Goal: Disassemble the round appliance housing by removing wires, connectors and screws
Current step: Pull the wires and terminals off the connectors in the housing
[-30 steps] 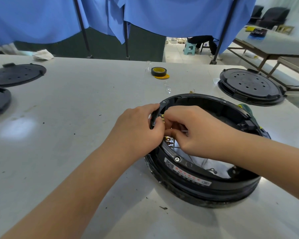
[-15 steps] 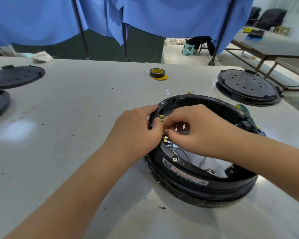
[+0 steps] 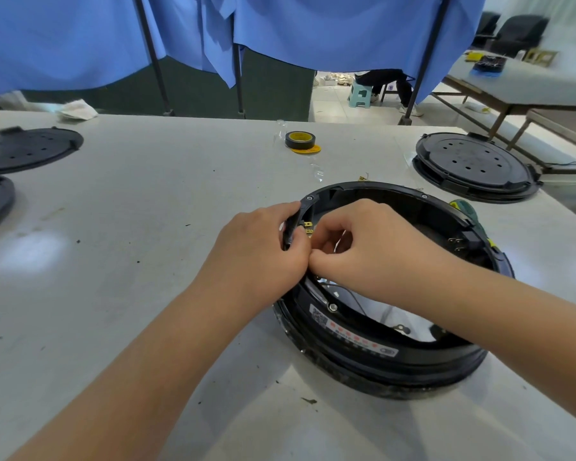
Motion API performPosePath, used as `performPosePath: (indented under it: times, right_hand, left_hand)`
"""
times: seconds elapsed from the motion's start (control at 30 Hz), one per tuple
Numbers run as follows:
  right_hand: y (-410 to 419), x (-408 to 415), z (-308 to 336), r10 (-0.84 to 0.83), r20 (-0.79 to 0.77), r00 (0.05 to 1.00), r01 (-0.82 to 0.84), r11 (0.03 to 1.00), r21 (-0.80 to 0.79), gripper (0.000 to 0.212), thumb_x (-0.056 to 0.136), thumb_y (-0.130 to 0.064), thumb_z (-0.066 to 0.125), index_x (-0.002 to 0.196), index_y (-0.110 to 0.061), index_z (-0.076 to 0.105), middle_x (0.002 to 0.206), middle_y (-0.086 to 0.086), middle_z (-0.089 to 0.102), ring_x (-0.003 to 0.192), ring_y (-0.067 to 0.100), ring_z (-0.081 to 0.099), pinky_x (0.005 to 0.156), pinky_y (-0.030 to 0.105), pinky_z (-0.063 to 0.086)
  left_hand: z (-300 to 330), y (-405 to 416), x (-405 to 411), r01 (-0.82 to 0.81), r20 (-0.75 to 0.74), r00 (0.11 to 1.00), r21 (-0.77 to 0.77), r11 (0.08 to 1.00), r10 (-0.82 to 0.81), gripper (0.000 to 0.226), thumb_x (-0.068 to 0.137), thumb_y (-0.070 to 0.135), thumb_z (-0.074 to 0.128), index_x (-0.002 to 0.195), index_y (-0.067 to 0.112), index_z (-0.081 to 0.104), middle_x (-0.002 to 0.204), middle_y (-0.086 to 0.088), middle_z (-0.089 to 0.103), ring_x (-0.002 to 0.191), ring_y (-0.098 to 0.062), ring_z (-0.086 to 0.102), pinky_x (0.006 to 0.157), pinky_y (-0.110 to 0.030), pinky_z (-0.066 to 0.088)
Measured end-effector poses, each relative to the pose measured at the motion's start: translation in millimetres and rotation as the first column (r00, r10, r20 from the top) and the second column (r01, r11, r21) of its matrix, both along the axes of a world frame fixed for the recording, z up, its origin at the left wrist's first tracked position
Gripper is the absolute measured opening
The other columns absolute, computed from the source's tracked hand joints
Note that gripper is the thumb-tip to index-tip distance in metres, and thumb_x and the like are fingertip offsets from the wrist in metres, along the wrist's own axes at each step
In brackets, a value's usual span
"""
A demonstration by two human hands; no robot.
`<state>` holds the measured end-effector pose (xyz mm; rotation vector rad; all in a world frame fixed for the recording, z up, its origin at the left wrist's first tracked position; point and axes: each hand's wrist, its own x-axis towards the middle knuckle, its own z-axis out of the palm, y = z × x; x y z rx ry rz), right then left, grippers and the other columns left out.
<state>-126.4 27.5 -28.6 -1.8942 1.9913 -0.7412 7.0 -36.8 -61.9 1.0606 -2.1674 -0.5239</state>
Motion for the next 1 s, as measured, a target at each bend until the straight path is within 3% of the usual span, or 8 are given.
performPosePath:
  times: [0.23,0.43,0.6,0.73,1.0]
  right_hand:
    - [1.1,1.1,-2.4,-0.011,0.019,1.000,0.011,1.000,-0.015,0.011,0.072,-0.030,0.061,0.065,-0.024,0.067,0.054,-0.009,0.059,0.050,0.002,0.051,0.055,0.019,0.041]
    - [3.5,1.5,-3.7,-0.023,0.026,0.999,0.024,0.999,-0.049,0.012,0.072,-0.030,0.061,0.065,-0.022,0.067,0.055,-0.007,0.060,0.050,0.003,0.050,0.055,0.019,0.043]
    - [3.8,1.8,-3.9,-0.028,0.004,1.000,0.028,0.998,-0.057,0.013,0.070,-0.033,0.060,0.065,-0.024,0.067,0.054,-0.008,0.059,0.053,0.003,0.051,0.055,0.019,0.040]
    - [4.2,2.3,-4.0,-0.030,-0.002,1.000,0.030,0.997,-0.065,0.014,0.069,-0.033,0.058,0.065,-0.024,0.067,0.057,-0.006,0.062,0.057,0.005,0.055,0.056,0.021,0.044]
    - [-0.1,-2.9,-3.2,0.045,0.050,0.998,-0.043,0.998,-0.034,0.010,0.072,-0.030,0.061,0.064,-0.025,0.066,0.054,-0.013,0.059,0.052,0.003,0.052,0.057,0.022,0.046]
  left_hand:
    - [-0.1,-0.2,-0.2,-0.005,-0.011,1.000,0.001,1.000,0.005,0.029,0.086,0.024,0.052,0.110,0.028,0.067,0.051,0.031,0.051,0.048,-0.007,0.044,0.053,-0.019,0.031]
    - [1.3,0.5,-0.5,0.001,-0.027,1.000,0.004,1.000,-0.001,0.032,0.084,0.029,0.049,0.109,0.028,0.068,0.050,0.028,0.051,0.048,-0.008,0.043,0.053,-0.022,0.035]
    - [2.1,1.7,-0.9,-0.026,-0.037,0.999,-0.022,0.999,0.025,0.036,0.080,0.031,0.046,0.107,0.021,0.069,0.040,0.006,0.040,0.049,-0.010,0.041,0.056,-0.030,0.038]
    - [4.9,3.6,-1.8,-0.043,-0.023,0.999,-0.021,0.999,0.042,0.045,0.074,0.035,0.039,0.105,0.020,0.068,0.041,0.006,0.035,0.049,-0.011,0.040,0.059,-0.035,0.041]
    - [5.7,4.1,-2.9,-0.045,-0.026,0.999,-0.016,0.999,0.044,0.041,0.076,0.033,0.041,0.103,0.018,0.069,0.041,0.006,0.035,0.048,-0.011,0.039,0.058,-0.035,0.042]
